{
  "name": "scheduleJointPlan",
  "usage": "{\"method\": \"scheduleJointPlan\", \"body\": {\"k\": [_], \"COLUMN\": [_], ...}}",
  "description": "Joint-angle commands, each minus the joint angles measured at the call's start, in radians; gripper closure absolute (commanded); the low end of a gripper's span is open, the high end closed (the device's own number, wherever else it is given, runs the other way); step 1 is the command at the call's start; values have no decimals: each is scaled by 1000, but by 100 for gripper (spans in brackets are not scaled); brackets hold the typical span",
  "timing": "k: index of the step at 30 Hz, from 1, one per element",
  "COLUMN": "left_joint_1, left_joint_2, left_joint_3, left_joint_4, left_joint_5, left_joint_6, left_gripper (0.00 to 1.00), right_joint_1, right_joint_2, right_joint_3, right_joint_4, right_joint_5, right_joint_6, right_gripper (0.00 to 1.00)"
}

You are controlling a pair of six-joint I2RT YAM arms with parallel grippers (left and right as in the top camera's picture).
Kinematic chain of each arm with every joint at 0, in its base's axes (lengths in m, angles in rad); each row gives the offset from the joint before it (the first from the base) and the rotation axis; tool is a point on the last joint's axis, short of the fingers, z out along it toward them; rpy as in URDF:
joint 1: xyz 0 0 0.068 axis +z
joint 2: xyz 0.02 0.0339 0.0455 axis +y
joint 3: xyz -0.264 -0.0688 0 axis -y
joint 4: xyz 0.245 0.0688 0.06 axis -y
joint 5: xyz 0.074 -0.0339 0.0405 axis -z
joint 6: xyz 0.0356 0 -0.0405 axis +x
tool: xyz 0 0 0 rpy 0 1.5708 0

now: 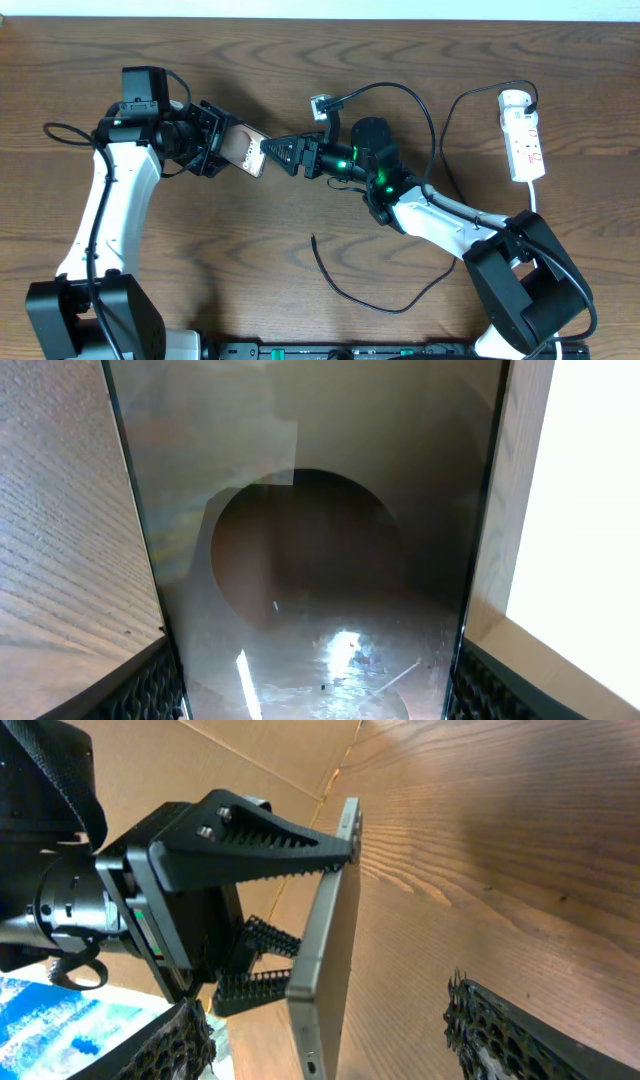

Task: Plug charger to phone and switch on socket
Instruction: 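Swing the right gripper toward the phone held by the left gripper, then close the right gripper on the phone's edge beside the left gripper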

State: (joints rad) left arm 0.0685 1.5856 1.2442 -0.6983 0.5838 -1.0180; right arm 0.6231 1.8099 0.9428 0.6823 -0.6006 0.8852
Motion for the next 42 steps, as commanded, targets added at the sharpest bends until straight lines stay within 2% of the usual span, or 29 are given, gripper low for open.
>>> {"method": "scheduleJointPlan", "body": {"k": [1, 24, 28, 36, 42], "left_joint_1": [-18, -134, -135, -135, -164], "left_joint_2": [-18, -18, -18, -18, -18], "left_joint_3": [22, 22, 22, 22, 22], "left_joint_4": [5, 7, 8, 7, 8], "left_joint_5": [-21, -20, -20, -25, -81], "left_joint_6": [-58, -99, -99, -98, -99], "left_gripper": [93, 93, 93, 93, 93], "right_joint_1": [15, 65, 65, 65, 65], "right_joint_2": [6, 6, 6, 6, 6], "right_joint_3": [15, 15, 15, 15, 15], "right_joint_4": [-5, -72, -92, -96, -116], "right_joint_5": [10, 103, 119, 151, 181], "right_joint_6": [-27, -27, -26, -26, -26], "right_gripper": [24, 42, 51, 59, 60]}}
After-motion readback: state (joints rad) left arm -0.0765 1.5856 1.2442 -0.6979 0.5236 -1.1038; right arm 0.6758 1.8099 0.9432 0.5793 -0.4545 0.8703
